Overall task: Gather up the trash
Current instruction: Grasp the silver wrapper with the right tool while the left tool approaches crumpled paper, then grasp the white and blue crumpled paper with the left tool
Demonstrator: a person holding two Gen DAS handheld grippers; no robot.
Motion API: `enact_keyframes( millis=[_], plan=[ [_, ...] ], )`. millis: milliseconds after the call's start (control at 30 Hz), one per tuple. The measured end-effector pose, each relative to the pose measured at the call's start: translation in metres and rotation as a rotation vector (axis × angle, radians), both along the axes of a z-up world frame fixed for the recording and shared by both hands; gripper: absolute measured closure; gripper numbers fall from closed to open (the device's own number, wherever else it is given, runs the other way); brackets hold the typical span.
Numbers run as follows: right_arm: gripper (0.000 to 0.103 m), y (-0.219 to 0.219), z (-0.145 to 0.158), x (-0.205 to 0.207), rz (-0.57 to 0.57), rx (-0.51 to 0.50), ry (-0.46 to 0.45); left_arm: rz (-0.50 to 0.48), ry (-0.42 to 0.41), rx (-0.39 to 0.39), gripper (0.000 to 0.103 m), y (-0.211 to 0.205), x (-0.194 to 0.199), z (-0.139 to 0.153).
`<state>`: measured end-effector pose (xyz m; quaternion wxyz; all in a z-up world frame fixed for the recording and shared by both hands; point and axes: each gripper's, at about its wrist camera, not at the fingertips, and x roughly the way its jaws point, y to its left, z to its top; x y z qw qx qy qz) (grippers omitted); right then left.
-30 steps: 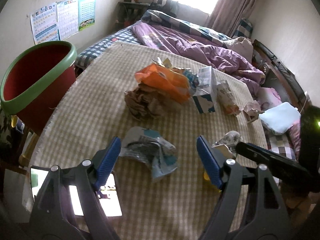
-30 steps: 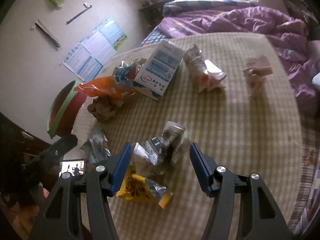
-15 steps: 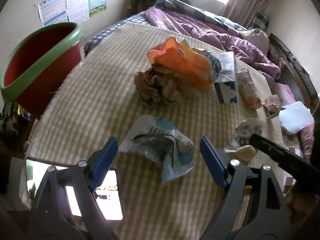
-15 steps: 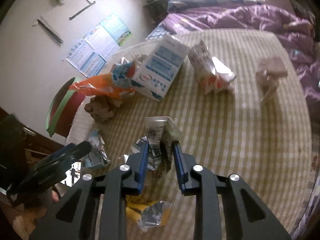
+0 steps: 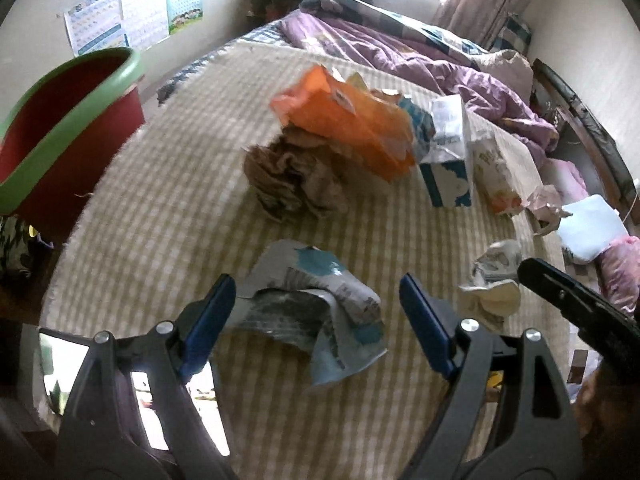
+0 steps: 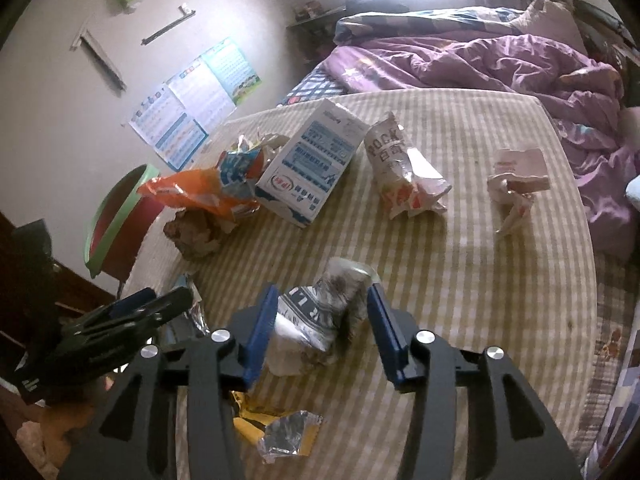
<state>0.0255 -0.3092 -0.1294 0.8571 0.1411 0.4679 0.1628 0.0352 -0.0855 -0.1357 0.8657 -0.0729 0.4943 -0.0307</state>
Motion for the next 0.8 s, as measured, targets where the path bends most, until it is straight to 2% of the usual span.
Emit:
enact_keyframes(
  millis=[333, 500, 633, 800],
  plan=[
    [0.052, -0.007, 0.007, 0.003, -0.035, 0.011, 0.008, -0.018, 0.005, -0.037, 0.022, 0.007, 0.008, 0.017],
    [0.050, -0.010, 0.008, 0.004, -0.051, -0.001, 0.011, -0.015, 0.023, -0.020, 0.022, 0.005, 0.004, 0.009],
    [0.049, -0.013, 0.001, 0.004, -0.073, 0.011, 0.031, 0.020, 0.050, -0.061, 0.022, 0.009, 0.005, -0.003],
    [0.049, -0.009, -0.003, 0.006, -0.063, -0.008, 0.043, -0.001, 0.064, -0.029, 0.022, 0.003, 0.006, -0.014]
  ],
)
